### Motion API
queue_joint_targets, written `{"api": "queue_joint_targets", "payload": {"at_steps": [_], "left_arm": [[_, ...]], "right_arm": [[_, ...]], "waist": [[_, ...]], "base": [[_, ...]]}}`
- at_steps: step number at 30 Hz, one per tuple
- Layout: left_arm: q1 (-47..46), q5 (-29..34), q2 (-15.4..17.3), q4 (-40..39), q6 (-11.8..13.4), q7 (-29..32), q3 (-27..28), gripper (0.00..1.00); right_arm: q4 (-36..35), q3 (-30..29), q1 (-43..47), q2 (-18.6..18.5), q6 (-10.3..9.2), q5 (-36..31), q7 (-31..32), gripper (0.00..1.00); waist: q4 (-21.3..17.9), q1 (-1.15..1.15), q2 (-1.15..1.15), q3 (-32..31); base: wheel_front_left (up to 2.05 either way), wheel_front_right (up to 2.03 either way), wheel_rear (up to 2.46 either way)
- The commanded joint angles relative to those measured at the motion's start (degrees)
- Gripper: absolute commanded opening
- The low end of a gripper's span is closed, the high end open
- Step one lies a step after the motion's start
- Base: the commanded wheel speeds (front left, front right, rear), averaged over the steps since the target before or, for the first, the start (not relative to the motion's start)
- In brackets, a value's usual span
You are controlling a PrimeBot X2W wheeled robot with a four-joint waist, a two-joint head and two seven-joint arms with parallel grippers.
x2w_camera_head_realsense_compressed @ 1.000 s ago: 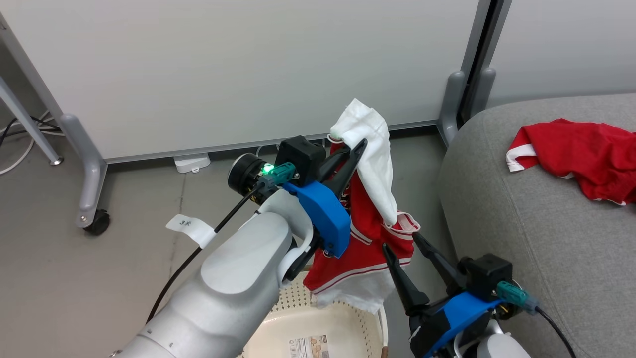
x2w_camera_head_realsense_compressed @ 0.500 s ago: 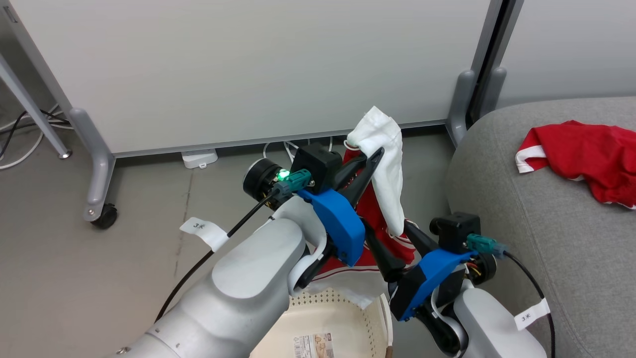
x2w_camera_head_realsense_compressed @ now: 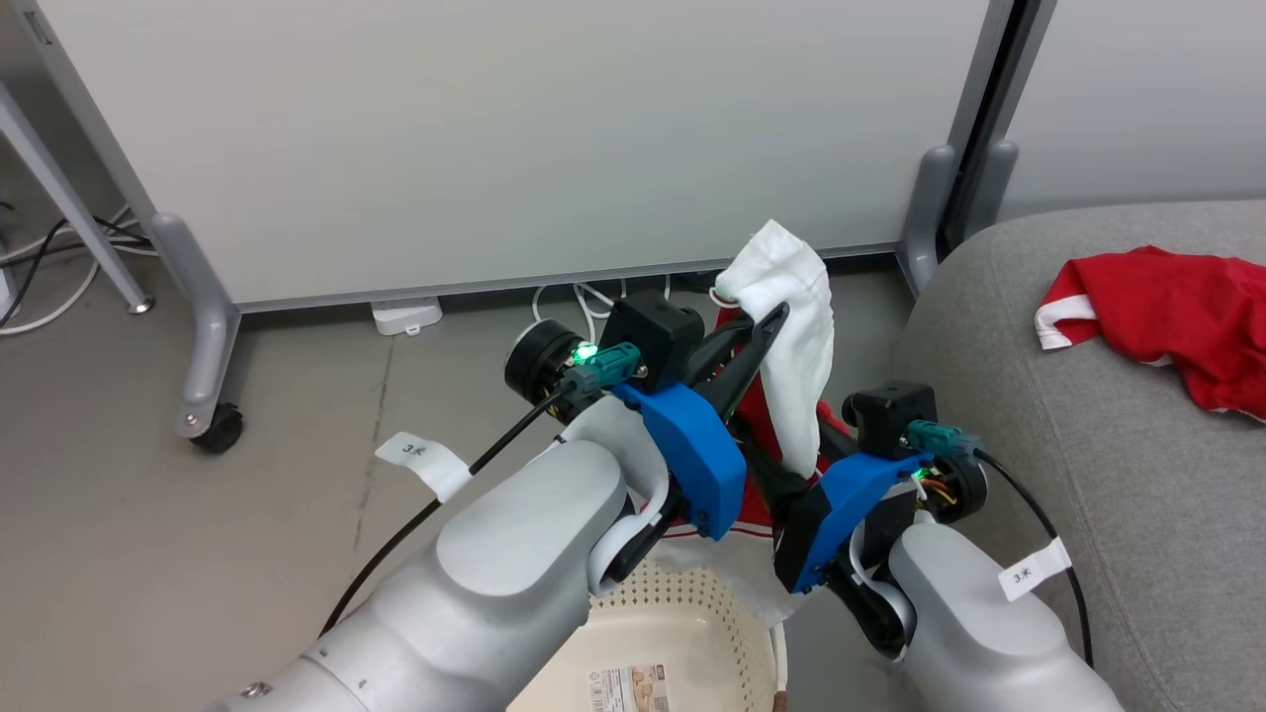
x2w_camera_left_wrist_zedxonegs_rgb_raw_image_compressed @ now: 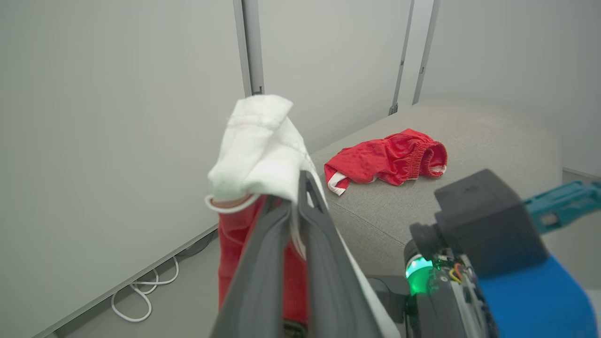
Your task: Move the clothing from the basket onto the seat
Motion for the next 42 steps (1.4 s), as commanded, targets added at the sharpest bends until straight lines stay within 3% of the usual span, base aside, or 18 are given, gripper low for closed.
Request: {"api": "queue_joint_targets", "payload": {"at_steps": [1,19,20,21,22,23,24,35,42], "left_arm": [[-1.1,-0.5,0.0,-0.1,0.3,-0.4,-0.3,0.00],[-1.2,-2.5,0.0,3.4,1.0,-2.1,-1.9,0.00],[-1.0,-2.5,0.0,3.7,1.0,-2.2,-1.9,0.09],[-0.7,-2.6,0.0,4.0,1.1,-2.3,-1.9,0.33],[-0.4,-2.6,0.0,4.4,1.1,-2.6,-2.0,0.49],[-0.1,-2.6,0.0,4.7,1.2,-2.7,-2.0,0.86],[0.2,-2.6,0.0,5.0,1.1,-2.8,-2.1,1.00],[5.0,-2.0,2.6,5.6,0.8,-4.7,-0.8,1.00],[12.1,1.6,6.6,-1.5,2.5,-5.1,5.3,1.00]], "right_arm": [[1.4,0.4,-1.5,-0.1,0.03,0.1,-1.0,0.00],[5.4,3.3,-3.4,-0.1,0.03,3.0,-3.7,0.00],[5.3,3.4,-3.4,-0.1,0.03,3.0,-3.8,0.00],[5.3,3.5,-3.4,-0.1,0.03,3.0,-3.8,0.00],[5.4,3.5,-3.4,-0.1,0.03,3.1,-3.9,0.00],[5.5,3.5,-3.5,-0.1,0.03,3.1,-4.0,0.00],[5.6,3.5,-3.6,-0.1,0.03,3.0,-4.1,0.00],[5.7,2.5,-3.3,-0.1,0.03,2.2,-4.3,0.00],[4.3,1.2,-2.4,-0.1,0.03,1.3,-4.3,0.00]], "waist": [[0.0,-0.01,0.00,-0.1],[-1.2,-0.01,0.00,-0.5],[-1.2,-0.01,0.00,-0.6],[-1.3,-0.01,0.00,-0.6],[-1.3,-0.01,0.00,-0.7],[-1.3,-0.01,0.00,-0.7],[-1.3,-0.01,0.00,-0.7],[-1.3,-0.01,0.00,-1.4],[-1.4,-0.01,0.00,-1.6]], "base": [[0.00,0.00,0.00],[0.00,0.00,0.00],[0.00,0.00,0.00],[0.00,0.00,0.00],[0.00,0.00,0.00],[0.00,0.00,0.00],[0.00,0.00,0.00],[0.00,0.00,0.00],[0.00,0.00,0.00]]}}
